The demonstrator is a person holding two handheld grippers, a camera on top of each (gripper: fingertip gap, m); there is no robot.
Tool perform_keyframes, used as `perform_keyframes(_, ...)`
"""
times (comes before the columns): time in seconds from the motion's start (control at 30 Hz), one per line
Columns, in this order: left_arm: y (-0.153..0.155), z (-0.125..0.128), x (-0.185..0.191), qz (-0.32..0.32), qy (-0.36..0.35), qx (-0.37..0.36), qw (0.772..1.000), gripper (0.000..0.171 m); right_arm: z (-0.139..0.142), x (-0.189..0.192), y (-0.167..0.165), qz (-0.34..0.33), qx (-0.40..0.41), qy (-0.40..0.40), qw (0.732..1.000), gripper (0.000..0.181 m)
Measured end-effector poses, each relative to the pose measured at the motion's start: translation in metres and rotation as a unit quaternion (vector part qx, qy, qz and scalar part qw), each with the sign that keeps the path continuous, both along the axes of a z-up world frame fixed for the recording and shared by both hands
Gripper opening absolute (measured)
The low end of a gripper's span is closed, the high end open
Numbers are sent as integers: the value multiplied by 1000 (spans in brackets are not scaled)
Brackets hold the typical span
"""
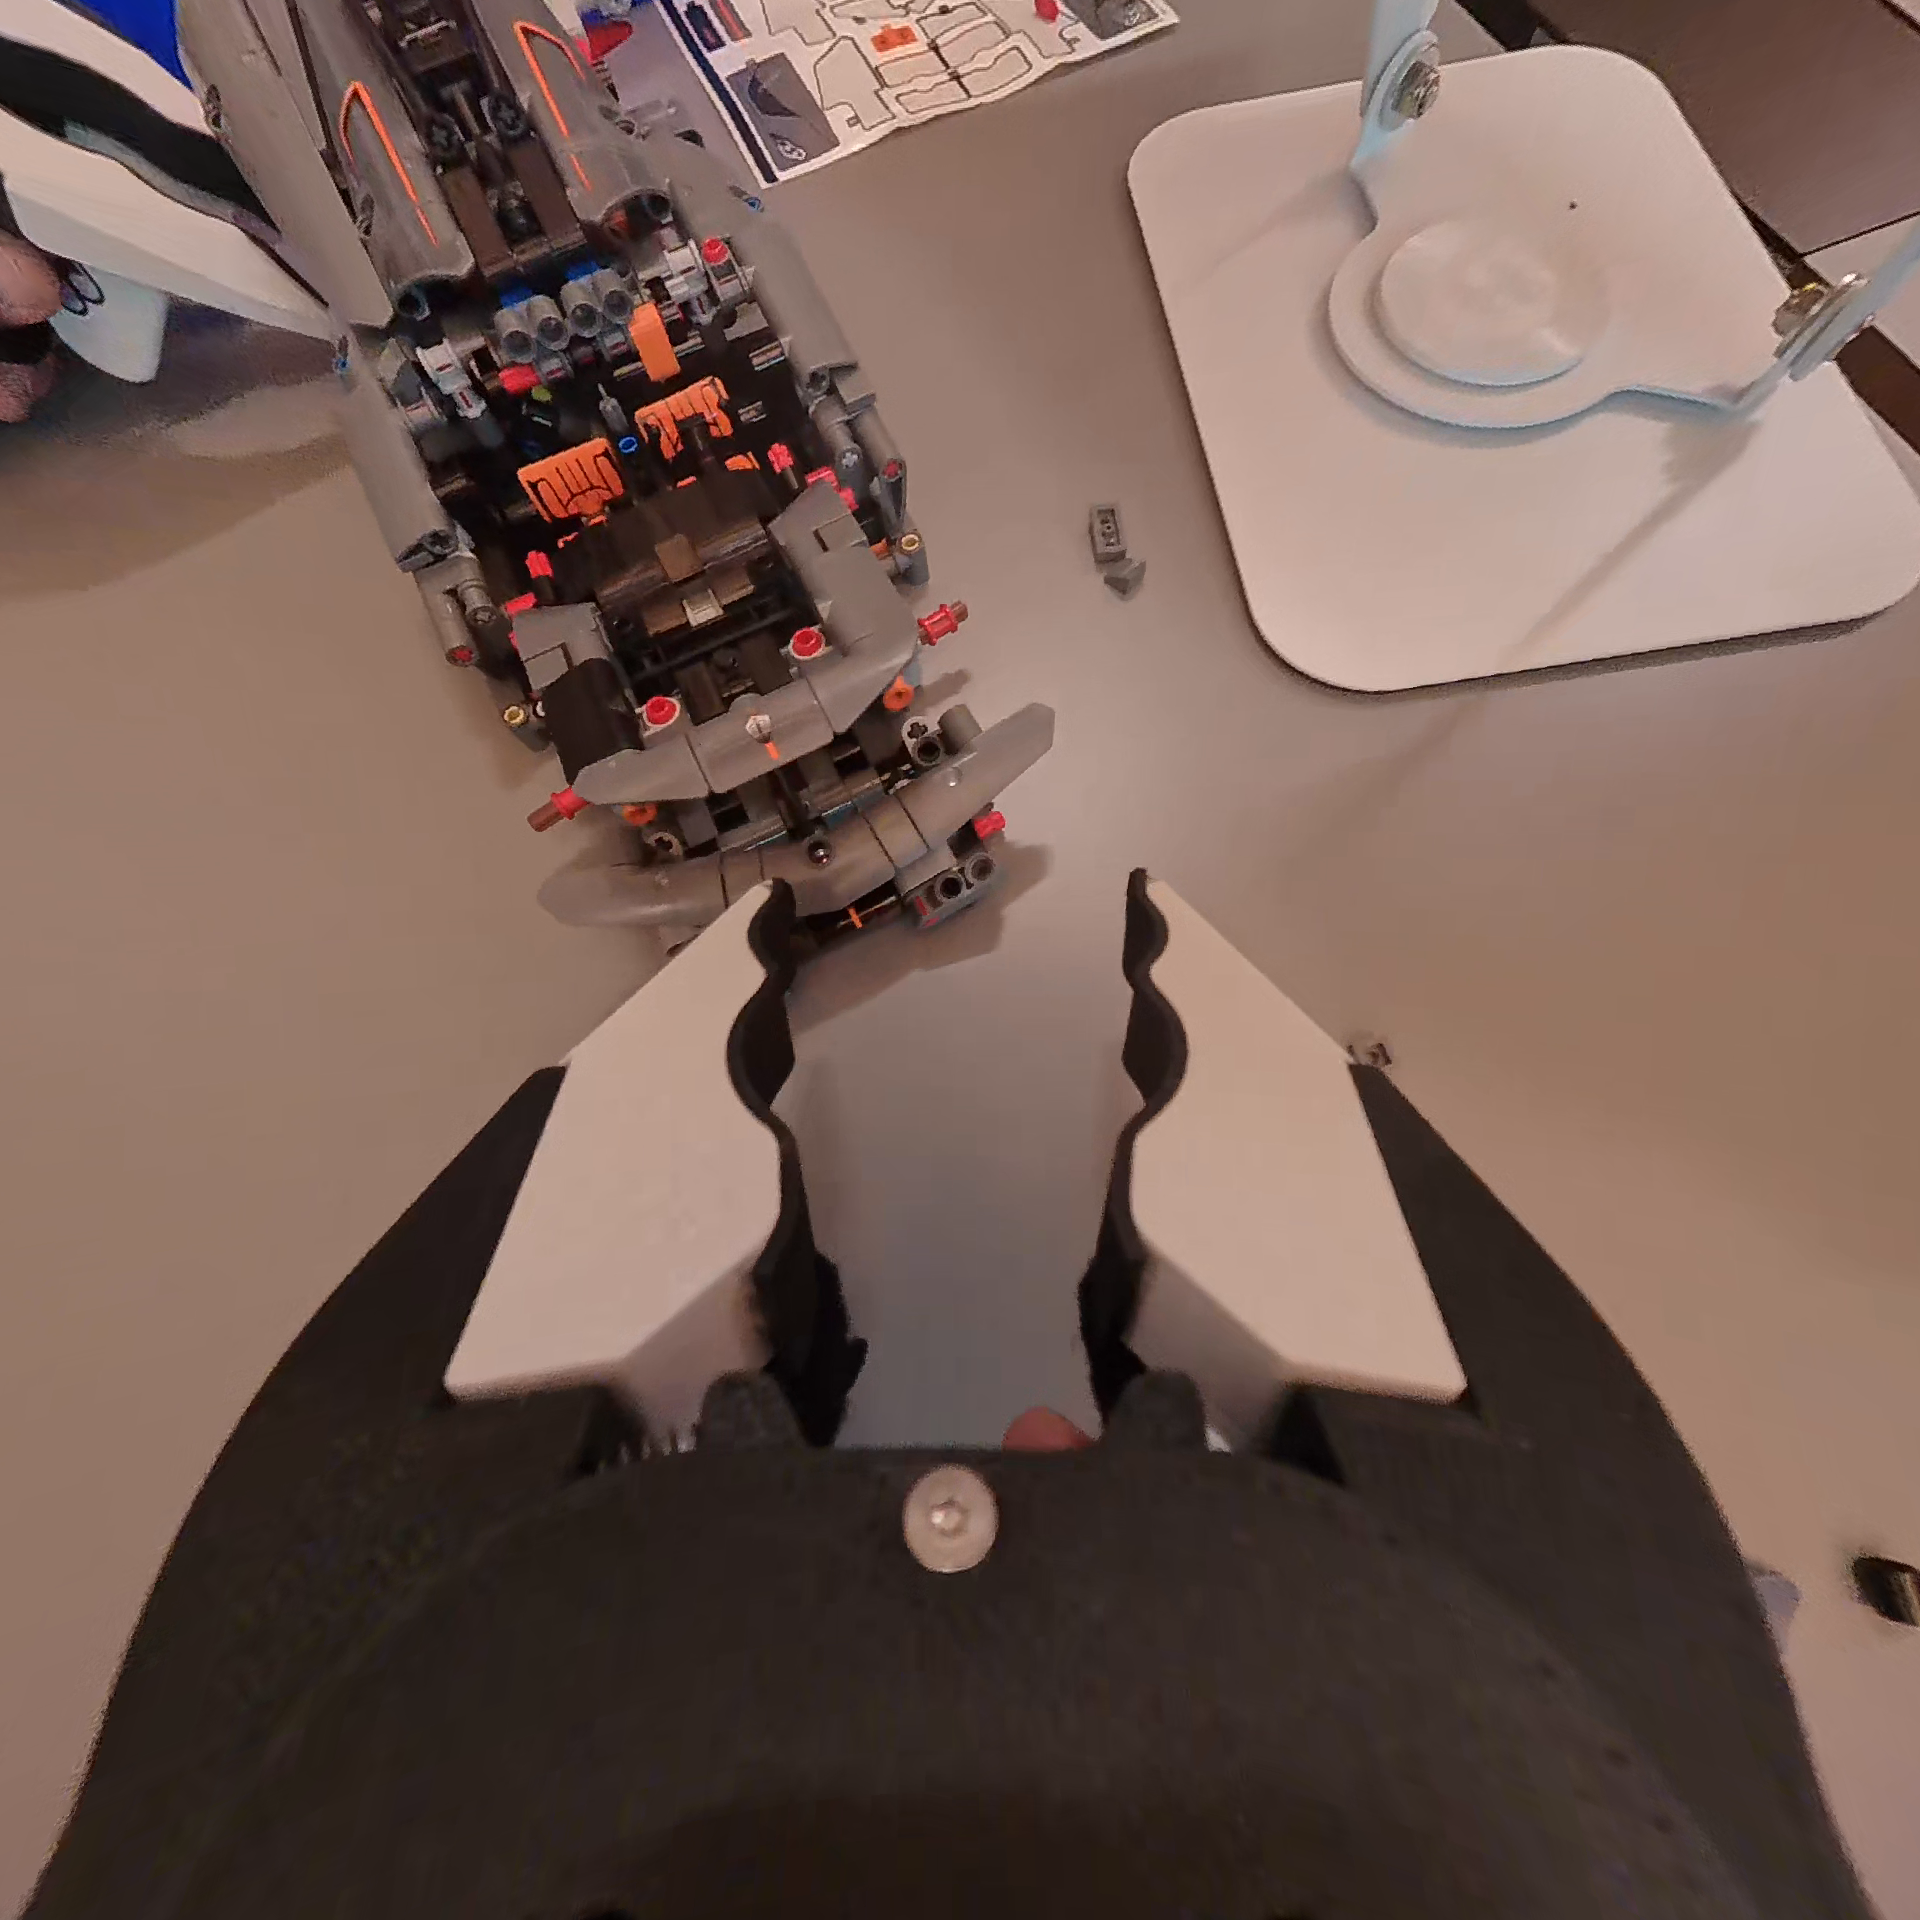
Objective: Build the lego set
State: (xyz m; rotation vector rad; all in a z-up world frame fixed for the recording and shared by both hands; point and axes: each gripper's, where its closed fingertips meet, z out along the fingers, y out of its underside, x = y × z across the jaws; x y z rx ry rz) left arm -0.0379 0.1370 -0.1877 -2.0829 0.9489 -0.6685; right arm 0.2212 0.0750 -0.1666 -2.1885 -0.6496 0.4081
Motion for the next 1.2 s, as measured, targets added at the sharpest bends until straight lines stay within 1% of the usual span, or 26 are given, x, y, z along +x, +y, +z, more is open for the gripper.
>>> perform_keyframes(0.03, 0, -1, 0, 0, 10, 4, 1000, 21, 1, 1, 1, -2, 3, 2, 1000, 62)
perform_keyframes(0.17, 6, -4, 2, -5, 34, 25, 999, 18, 9, 8, 2, -16, 17, 16, 1000, 62)
perform_keyframes(0.27, 15, -3, 3, -7, 45, 42, 998, 20, 16, 15, 3, -27, 30, 31, 999, 63)
perform_keyframes(0.37, 19, 9, -1, 13, 30, 84, 996, 34, 24, 22, 4, -43, 44, 45, 997, 66)
perform_keyframes(0.43, 15, 15, -6, 19, 23, 102, 994, 51, 31, 31, 6, -60, 61, 49, 995, 67)
perform_keyframes(0.47, 12, 24, -7, 20, 6, 126, 992, 53, 35, 33, 6, -62, 68, 55, 994, 68)
perform_keyframes(0.5, 7, 33, -7, 12, -12, 148, 989, 53, 39, 34, 5, -62, 74, 62, 993, 68)
perform_keyframes(0.53, -2, 40, -5, -7, -27, 163, 986, 58, 41, 36, 4, -64, 78, 66, 993, 69)
perform_keyframes(0.57, -10, 45, -2, -25, -40, 178, 983, 74, 44, 37, 3, -62, 82, 70, 992, 73)
perform_keyframes(0.67, -29, 49, 4, -58, -49, 202, 977, 88, 59, 39, 2, -67, 113, 82, 988, 79)
perform_keyframes(0.7, -35, 50, 6, -69, -51, 208, 974, 88, 64, 37, 1, -62, 120, 88, 987, 84)
perform_keyframes(0.73, -40, 48, 8, -82, -49, 208, 973, 92, 68, 36, -1, -59, 126, 93, 986, 87)
perform_keyframes(0.77, -44, 46, 11, -94, -43, 204, 973, 106, 73, 32, -2, -50, 134, 95, 985, 89)
perform_keyframes(0.8, -44, 43, 13, -97, -32, 207, 973, 126, 77, 27, -4, -38, 144, 91, 985, 88)
perform_keyframes(0.83, -45, 41, 14, -99, -23, 211, 972, 142, 81, 23, -6, -28, 155, 83, 984, 89)
perform_keyframes(0.87, -48, 40, 16, -109, -18, 215, 970, 150, 86, 17, -7, -17, 168, 73, 983, 93)
perform_keyframes(0.93, -58, 39, 21, -138, -11, 227, 964, 155, 94, 1, -14, 12, 190, 68, 979, 107)
perform_keyframes(1.0, -63, 33, 23, -149, 10, 227, 962, 158, 93, -19, -24, 31, 175, 65, 982, 121)
perform_keyframes(1.07, -69, 29, 25, -165, 23, 226, 960, 158, 85, -34, -35, 32, 158, 30, 986, 126)
perform_keyframes(1.13, -74, 32, 29, -174, 18, 230, 957, 158, 66, -37, -45, 12, 128, -32, 991, 121)
perform_keyframes(1.17, -75, 34, 30, -175, 13, 236, 956, 158, 58, -39, -50, 5, 113, -49, 992, 114)
perform_keyframes(1.2, -75, 33, 32, -176, 12, 239, 955, 158, 53, -41, -54, -2, 106, -57, 993, 101)
